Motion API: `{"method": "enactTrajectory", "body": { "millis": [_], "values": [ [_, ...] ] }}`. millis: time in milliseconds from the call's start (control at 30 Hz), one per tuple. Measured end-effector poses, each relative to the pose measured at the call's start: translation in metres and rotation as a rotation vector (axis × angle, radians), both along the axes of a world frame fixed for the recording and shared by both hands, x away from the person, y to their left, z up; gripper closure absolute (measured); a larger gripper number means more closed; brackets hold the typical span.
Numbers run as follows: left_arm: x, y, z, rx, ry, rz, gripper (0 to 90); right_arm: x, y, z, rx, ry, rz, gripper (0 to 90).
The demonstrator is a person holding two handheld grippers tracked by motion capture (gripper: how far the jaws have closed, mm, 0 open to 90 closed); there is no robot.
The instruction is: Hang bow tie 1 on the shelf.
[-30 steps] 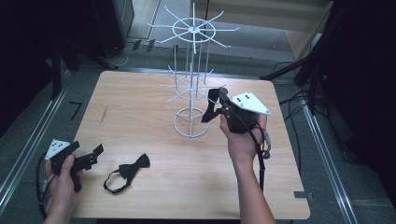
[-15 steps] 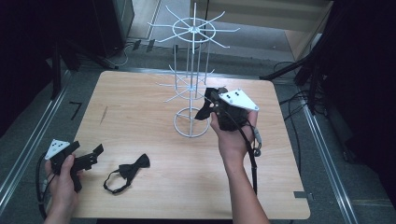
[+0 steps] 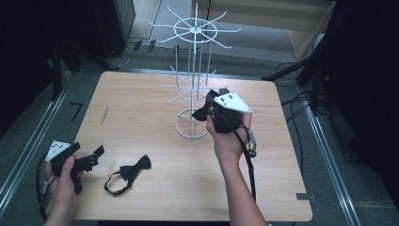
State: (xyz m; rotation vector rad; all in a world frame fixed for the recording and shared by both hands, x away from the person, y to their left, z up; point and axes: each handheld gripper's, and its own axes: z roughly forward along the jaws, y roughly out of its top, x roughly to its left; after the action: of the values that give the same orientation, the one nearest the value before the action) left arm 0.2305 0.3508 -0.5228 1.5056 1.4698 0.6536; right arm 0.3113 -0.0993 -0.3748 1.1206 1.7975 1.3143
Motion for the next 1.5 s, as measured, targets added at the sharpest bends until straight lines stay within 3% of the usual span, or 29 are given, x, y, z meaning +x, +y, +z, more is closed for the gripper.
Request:
{"method": "enactTrajectory", "body": {
  "millis": [367, 833, 1500],
  "values": [
    [0.0, 0.0, 0.0, 0.0, -0.001, -0.002, 0.2, 0.002, -0.002, -0.018, 0.021, -0.003, 0.057, 89.0],
    [0.0, -0.001, 0.0, 0.001, 0.002, -0.006, 0.2, -0.005, -0.004, -0.038, 0.011, -0.033, 0.125, 75.1],
    [0.0, 0.0, 0.0, 0.001, 0.005, -0.009, 0.2, -0.019, 0.002, -0.064, 0.018, -0.004, 0.178, 68.0]
  ]
}}
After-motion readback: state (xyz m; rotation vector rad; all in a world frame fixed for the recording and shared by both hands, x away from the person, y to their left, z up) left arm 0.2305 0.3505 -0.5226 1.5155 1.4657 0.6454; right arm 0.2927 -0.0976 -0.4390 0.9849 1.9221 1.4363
